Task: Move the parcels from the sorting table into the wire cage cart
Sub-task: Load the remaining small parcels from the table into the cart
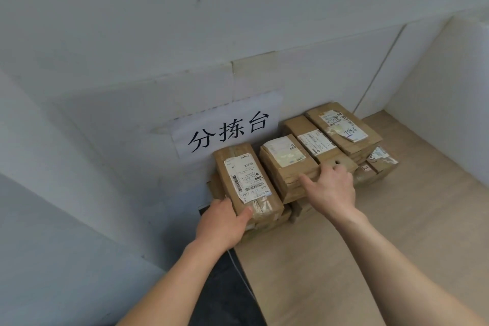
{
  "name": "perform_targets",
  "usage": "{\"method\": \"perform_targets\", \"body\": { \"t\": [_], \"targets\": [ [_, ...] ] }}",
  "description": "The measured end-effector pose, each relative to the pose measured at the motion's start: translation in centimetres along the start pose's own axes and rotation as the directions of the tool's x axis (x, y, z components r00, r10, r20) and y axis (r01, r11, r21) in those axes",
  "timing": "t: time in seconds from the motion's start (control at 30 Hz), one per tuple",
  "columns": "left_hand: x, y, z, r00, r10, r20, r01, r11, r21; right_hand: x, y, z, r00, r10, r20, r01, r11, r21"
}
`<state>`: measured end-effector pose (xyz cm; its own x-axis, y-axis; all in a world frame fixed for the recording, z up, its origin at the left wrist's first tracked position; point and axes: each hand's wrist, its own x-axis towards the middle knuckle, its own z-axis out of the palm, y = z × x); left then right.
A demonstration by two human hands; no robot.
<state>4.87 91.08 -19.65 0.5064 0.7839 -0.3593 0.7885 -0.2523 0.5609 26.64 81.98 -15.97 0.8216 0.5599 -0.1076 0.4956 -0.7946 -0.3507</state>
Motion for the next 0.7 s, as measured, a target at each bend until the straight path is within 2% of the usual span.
{"method": "perform_targets", "body": {
  "t": [0.2, 0.33, 0.4, 0.53, 0.63, 0.7],
  "targets": [
    [0.4, 0.0, 0.4, 1.0, 0.002, 0.023, -0.001, 0.998, -0.055, 0.1, 0.1, 0.3, 1.0, 0.018, -0.001, -0.018, 1.0, 0.011],
    [0.5, -0.7, 0.4, 0.999, -0.03, 0.035, 0.038, 0.965, -0.261, -0.3, 0.0, 0.5, 0.999, 0.034, -0.008, -0.031, 0.979, 0.202],
    [0.4, -1.2, 0.3, 0.994, -0.089, 0.057, 0.105, 0.904, -0.414, -0.4, -0.2, 0.6, 0.996, 0.087, 0.027, -0.091, 0.933, 0.348],
    [0.2, -1.6, 0.4, 0.978, -0.158, 0.132, 0.205, 0.682, -0.702, -0.6, 0.1, 1.3, 0.984, 0.17, 0.051, -0.17, 0.821, 0.546],
    [0.2, -1.8, 0.7, 0.968, -0.193, 0.159, 0.242, 0.562, -0.791, -0.8, 0.4, 1.9, 0.981, 0.179, 0.08, -0.188, 0.745, 0.64],
    [0.2, -2.1, 1.1, 0.969, -0.202, 0.144, 0.234, 0.556, -0.797, -1.0, 0.6, 2.2, 0.979, 0.179, 0.099, -0.197, 0.694, 0.693]
  ]
}}
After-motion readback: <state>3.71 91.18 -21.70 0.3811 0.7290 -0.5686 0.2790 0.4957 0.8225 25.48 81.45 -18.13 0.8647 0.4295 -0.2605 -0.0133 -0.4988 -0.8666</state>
